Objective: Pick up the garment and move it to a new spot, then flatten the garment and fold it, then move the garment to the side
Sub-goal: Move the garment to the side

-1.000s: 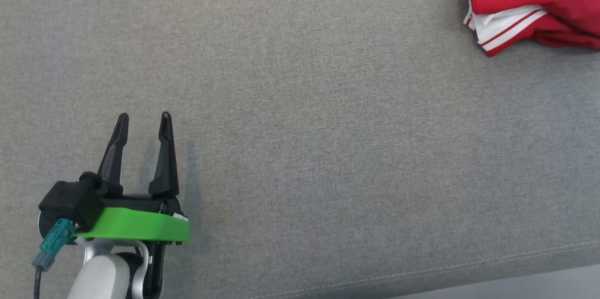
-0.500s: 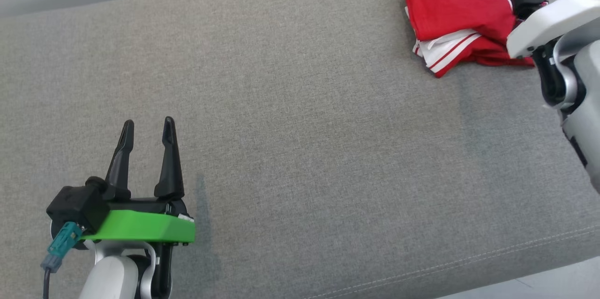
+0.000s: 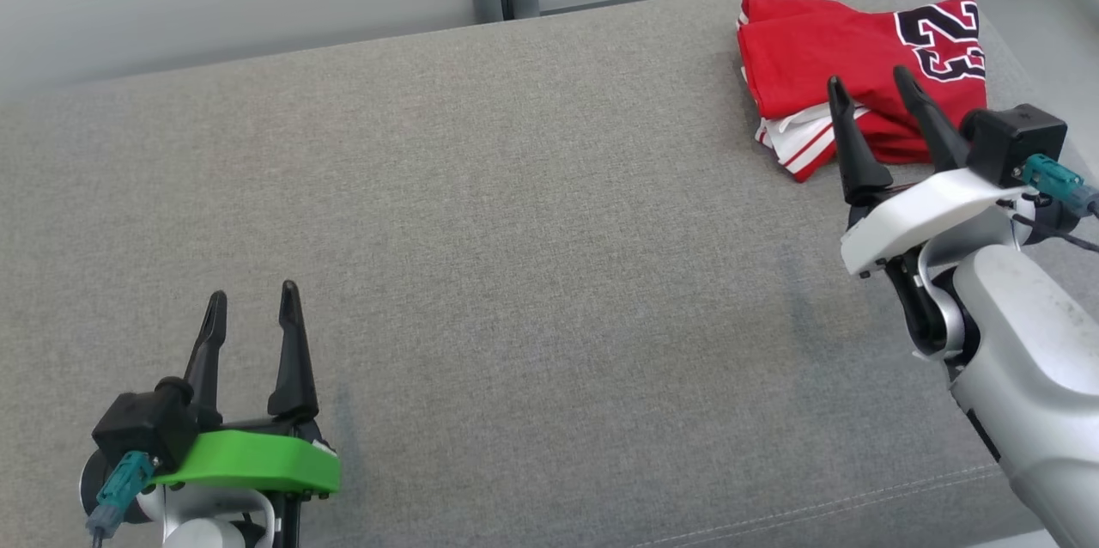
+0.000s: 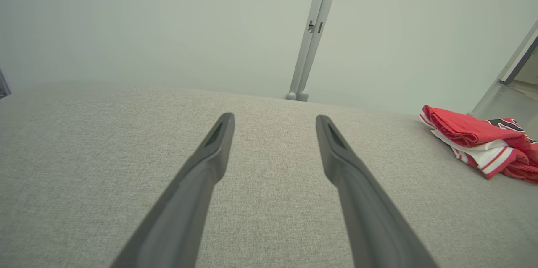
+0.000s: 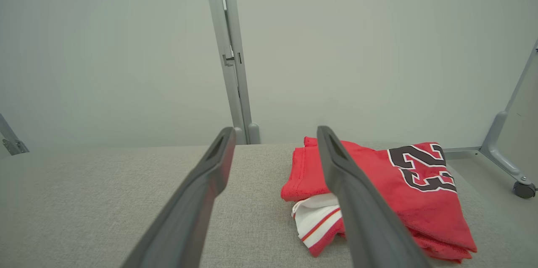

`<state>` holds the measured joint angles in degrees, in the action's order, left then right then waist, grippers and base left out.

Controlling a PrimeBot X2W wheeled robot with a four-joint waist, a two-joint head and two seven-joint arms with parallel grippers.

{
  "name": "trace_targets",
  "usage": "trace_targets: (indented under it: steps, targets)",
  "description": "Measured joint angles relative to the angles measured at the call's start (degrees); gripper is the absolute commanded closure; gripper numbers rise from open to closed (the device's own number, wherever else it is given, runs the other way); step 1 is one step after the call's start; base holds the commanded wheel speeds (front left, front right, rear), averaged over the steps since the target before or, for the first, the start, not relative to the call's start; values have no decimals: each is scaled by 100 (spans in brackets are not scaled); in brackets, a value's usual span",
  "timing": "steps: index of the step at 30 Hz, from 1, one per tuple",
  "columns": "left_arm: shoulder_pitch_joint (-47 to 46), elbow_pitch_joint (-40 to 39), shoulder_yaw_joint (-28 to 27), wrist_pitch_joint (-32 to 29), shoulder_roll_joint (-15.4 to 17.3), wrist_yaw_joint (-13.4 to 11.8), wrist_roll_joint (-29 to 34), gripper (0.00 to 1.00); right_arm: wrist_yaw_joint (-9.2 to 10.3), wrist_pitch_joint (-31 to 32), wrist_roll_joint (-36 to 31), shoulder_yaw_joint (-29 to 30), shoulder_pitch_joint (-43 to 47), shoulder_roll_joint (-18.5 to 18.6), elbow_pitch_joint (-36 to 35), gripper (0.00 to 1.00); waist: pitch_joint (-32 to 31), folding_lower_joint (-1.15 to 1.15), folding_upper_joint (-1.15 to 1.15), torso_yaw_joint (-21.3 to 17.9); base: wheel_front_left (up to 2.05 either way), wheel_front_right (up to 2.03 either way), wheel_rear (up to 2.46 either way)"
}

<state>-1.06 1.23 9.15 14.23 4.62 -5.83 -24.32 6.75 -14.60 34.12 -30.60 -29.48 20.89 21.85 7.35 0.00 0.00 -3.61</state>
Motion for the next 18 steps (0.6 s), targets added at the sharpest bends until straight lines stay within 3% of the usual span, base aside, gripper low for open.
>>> trace_targets:
  steps: [18]
  targets:
    - [460, 174, -361, 2, -64, -76, 176, 0, 43, 0, -770, 594, 1408, -548, -824, 0, -395, 0, 0, 205, 0, 0, 0]
